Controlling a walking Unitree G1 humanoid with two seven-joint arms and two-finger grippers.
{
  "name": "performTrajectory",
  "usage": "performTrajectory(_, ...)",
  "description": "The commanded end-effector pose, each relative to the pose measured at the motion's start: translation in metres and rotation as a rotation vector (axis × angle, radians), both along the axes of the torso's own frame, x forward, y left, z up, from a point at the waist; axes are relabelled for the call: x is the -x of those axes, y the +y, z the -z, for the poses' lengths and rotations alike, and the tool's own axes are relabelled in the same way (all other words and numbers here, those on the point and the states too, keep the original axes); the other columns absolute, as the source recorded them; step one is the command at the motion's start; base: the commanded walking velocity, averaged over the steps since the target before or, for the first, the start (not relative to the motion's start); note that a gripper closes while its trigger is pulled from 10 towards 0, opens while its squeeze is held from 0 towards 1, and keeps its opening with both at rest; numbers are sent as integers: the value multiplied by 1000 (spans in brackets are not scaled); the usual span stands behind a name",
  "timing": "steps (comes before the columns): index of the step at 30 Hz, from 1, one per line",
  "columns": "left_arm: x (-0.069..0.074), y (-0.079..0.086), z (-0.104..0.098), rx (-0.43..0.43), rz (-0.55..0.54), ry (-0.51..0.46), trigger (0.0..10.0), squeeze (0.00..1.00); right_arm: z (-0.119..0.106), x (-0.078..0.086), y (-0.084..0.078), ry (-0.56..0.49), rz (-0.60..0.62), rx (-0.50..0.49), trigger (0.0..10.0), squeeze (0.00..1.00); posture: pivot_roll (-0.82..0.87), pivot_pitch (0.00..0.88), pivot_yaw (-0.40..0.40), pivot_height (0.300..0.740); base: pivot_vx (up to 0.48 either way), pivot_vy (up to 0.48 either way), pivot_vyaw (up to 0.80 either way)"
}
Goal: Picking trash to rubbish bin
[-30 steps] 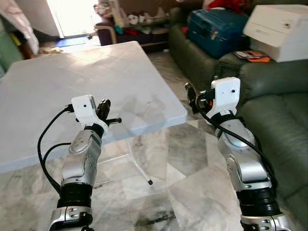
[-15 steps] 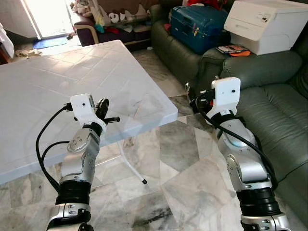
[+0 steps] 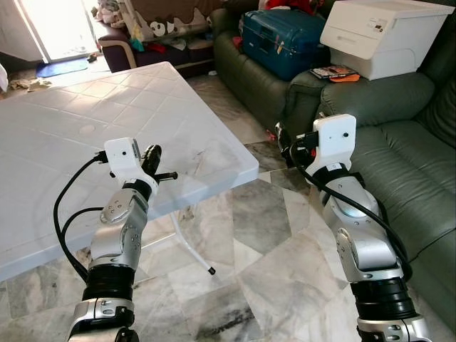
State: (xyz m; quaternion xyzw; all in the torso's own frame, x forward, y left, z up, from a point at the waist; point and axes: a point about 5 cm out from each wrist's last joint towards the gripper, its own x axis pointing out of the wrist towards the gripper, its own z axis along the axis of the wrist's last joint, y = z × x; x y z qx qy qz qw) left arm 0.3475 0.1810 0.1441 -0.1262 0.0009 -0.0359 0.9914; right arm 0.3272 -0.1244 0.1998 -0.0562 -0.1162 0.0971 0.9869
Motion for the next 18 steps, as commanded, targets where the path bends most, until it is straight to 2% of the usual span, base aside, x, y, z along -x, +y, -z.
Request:
performTrajectory(1, -3, 0, -5, -13, 8, -15, 10000, 0, -5, 1, -1, -21, 4, -4, 10000, 0, -74, 0, 8, 740, 259, 0, 0)
performTrajectory(10, -3, -1, -4, -11, 9, -9, 10000, 0, -6, 2, -1, -24, -1, -1, 10000, 0, -77, 0, 6, 740, 255, 0, 0)
performTrajectory(18, -3, -3, -3, -4, 19, -12, 10000, 0, -5, 1, -2, -24, 0, 5, 10000, 0, -79, 0, 2, 740, 0, 0, 0)
